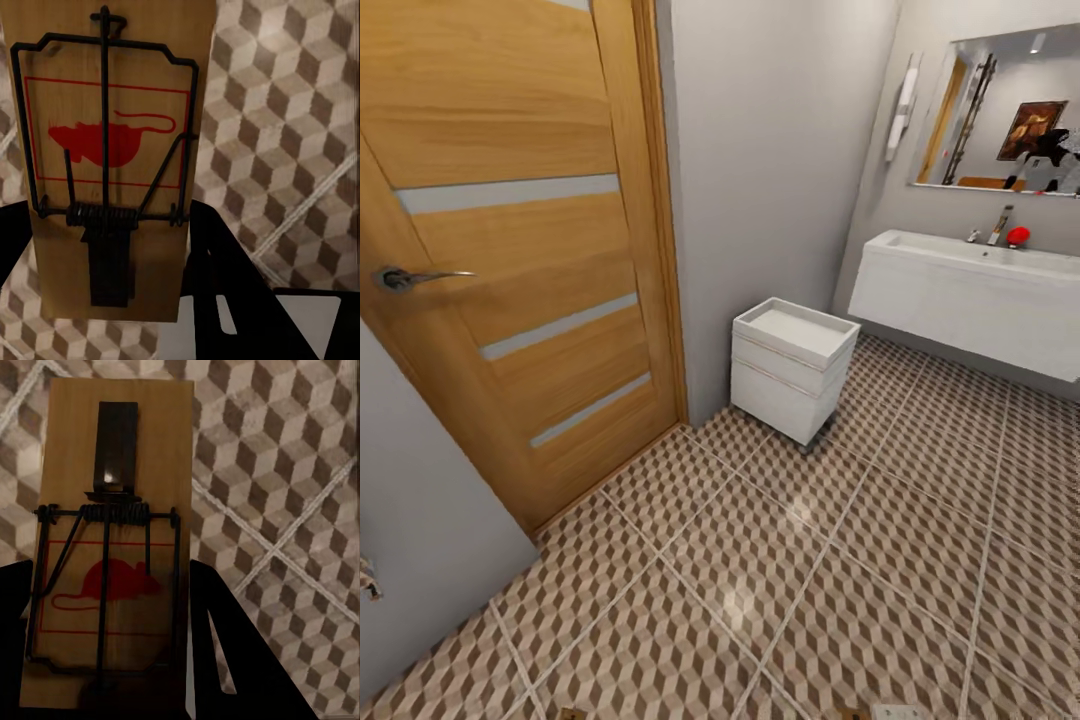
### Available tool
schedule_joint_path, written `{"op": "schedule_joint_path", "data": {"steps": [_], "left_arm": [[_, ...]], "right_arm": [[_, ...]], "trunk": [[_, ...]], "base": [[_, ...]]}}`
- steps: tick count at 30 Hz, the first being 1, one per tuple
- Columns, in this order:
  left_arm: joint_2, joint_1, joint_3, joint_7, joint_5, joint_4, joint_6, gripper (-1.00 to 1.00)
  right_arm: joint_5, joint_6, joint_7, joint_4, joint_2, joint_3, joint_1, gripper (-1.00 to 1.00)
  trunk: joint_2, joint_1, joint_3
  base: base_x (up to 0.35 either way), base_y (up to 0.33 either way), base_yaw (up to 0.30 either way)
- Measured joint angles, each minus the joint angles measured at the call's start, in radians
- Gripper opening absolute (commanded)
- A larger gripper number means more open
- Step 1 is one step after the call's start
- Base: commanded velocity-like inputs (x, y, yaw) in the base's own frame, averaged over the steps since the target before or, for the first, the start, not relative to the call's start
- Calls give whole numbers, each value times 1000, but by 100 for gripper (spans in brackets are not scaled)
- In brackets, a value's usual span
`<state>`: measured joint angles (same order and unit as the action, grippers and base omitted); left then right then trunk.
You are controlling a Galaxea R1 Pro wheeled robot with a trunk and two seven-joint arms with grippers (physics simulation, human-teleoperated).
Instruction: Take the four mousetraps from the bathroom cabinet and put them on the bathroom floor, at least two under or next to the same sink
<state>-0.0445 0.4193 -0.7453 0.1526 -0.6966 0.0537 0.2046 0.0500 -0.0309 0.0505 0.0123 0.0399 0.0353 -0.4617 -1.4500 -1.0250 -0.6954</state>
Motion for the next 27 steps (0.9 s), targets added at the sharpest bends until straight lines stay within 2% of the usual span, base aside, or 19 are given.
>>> {"op": "schedule_joint_path", "data": {"steps": [27], "left_arm": [[0, 0, 0, 0, 0, 0, 0, -100]], "right_arm": [[1, 0, 0, 0, 0, 0, 0, -100]], "trunk": [[0, 0, 0]], "base": [[0, 0, -280]]}}
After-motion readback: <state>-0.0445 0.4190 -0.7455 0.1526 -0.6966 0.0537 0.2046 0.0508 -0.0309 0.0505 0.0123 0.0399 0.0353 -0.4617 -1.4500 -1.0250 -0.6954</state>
